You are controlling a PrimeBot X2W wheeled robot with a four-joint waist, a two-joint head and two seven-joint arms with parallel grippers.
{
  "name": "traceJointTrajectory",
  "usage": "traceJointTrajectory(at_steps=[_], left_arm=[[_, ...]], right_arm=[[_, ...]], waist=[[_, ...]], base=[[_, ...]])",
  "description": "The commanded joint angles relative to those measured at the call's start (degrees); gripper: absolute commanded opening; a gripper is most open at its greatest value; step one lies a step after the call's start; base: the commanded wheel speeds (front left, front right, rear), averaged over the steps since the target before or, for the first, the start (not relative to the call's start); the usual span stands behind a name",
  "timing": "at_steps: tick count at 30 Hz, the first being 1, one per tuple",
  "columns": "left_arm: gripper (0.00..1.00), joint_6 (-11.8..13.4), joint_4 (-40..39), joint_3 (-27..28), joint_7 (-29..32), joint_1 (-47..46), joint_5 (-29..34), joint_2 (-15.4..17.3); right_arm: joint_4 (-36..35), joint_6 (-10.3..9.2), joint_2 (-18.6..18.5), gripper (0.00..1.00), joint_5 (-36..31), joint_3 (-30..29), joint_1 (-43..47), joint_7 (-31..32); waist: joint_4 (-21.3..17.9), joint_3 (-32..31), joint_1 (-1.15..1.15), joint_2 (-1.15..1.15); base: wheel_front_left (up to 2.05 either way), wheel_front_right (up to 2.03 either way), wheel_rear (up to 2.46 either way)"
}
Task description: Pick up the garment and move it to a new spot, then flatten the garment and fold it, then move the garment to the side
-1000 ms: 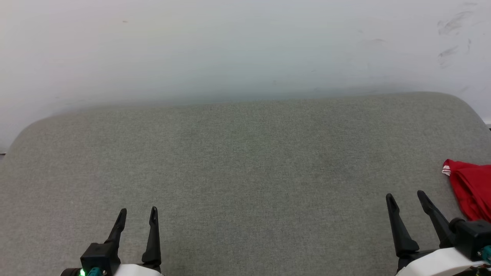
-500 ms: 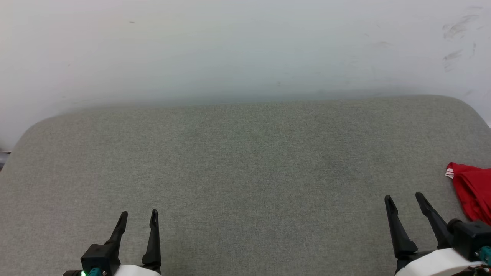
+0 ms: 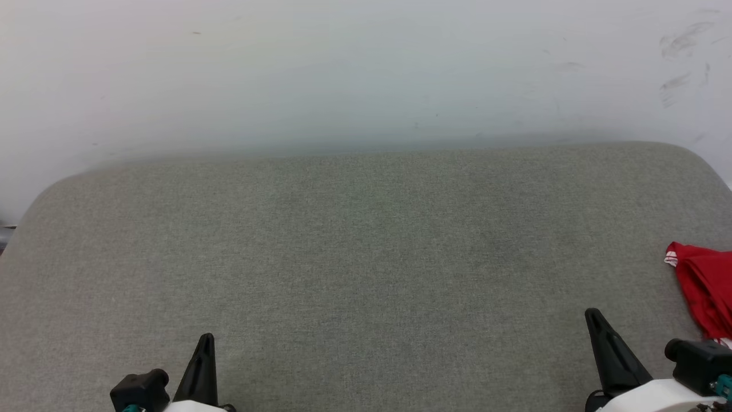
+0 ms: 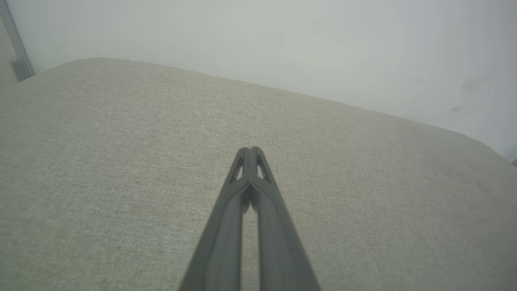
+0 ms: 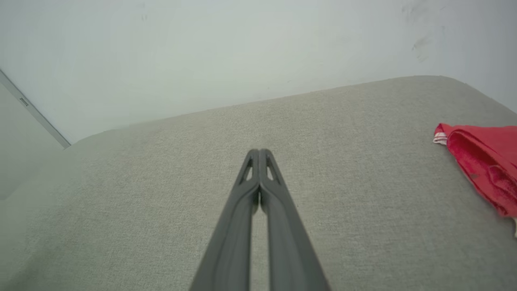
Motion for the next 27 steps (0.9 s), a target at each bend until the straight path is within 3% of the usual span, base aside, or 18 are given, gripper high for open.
traceJointTrajectory(at_steps=[1,27], left_arm=[[0.0,-0.3,-0.7,0.6,0.6,-1.7,-2.6,-0.1],[0.0,-2.7,0.4,3.2,6.3,-5.0,-25.0,-1.1]], right_arm=[[-0.1,0.0,-0.5,0.0,3.0,0.1,-1.8,-0.4],[6.4,-0.01,-1.3,0.0,27.5,0.1,-6.4,-0.5]], waist=[[0.0,0.0,0.0,0.0],[0.5,0.5,0.0,0.0]], base=[[0.0,0.0,0.0],[0.0,0.0,0.0]])
